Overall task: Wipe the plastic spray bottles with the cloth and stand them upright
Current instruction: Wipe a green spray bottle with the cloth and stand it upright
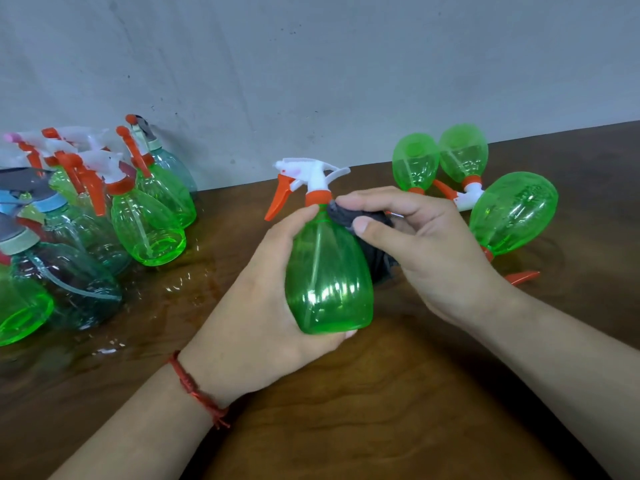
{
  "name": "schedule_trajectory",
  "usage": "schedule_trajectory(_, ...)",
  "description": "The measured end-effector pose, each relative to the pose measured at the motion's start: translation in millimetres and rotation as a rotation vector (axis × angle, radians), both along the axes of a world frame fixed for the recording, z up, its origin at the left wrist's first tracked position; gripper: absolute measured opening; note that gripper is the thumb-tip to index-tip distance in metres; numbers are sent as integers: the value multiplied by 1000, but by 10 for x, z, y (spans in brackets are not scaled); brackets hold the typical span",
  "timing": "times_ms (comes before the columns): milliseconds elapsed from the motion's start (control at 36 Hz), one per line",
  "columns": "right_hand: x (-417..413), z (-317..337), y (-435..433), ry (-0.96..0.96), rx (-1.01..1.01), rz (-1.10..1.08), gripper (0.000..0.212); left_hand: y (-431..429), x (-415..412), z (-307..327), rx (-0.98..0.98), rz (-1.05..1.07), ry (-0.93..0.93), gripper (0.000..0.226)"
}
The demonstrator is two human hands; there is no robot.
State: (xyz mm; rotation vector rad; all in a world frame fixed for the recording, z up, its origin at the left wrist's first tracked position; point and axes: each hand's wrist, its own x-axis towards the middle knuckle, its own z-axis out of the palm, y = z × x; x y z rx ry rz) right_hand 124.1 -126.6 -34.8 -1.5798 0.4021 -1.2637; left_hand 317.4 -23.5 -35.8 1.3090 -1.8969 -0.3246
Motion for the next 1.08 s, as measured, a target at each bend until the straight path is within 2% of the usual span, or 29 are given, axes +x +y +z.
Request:
schedule_trajectory(111, 20, -48, 9, 106, -142, -48, 28, -27, 21, -64, -78, 115, -66, 117)
schedule_trajectory(250, 46, -108, 121, 227, -237, -38, 28, -79, 135, -81, -73, 342, 30, 119)
schedule_trajectory(389, 31, -80, 176, 302, -289, -35, 31, -100, 152, -80, -36, 429, 111, 116)
schedule_trajectory(500, 28, -75, 180, 300, -275, -57, 30, -94, 150, -74, 14, 380, 142, 116)
schedule_trajectory(639, 45, -79, 87, 236, -237, -125, 27, -36, 87, -32, 24, 228, 44, 118)
schedule_trajectory(778, 3, 29, 11, 35, 114, 15, 27, 30, -45, -13, 64, 15, 156, 116)
schedule_trajectory(833, -6, 53, 23, -19, 180, 57, 27, 38, -54, -14, 110, -52, 234, 117)
schedule_trajectory(944, -14, 55, 36, -3, 138, 10, 28, 9, 15, -36, 148, -53, 102, 125)
schedule_trajectory(1028, -22, 34, 4, 5, 104, -14, 28, -18, 43, -26, 76, -1, -38, 123)
schedule_trajectory(1083, -11, 8, -5, 43, 29, -23, 27, -22, 26, -19, 41, 26, -65, 120)
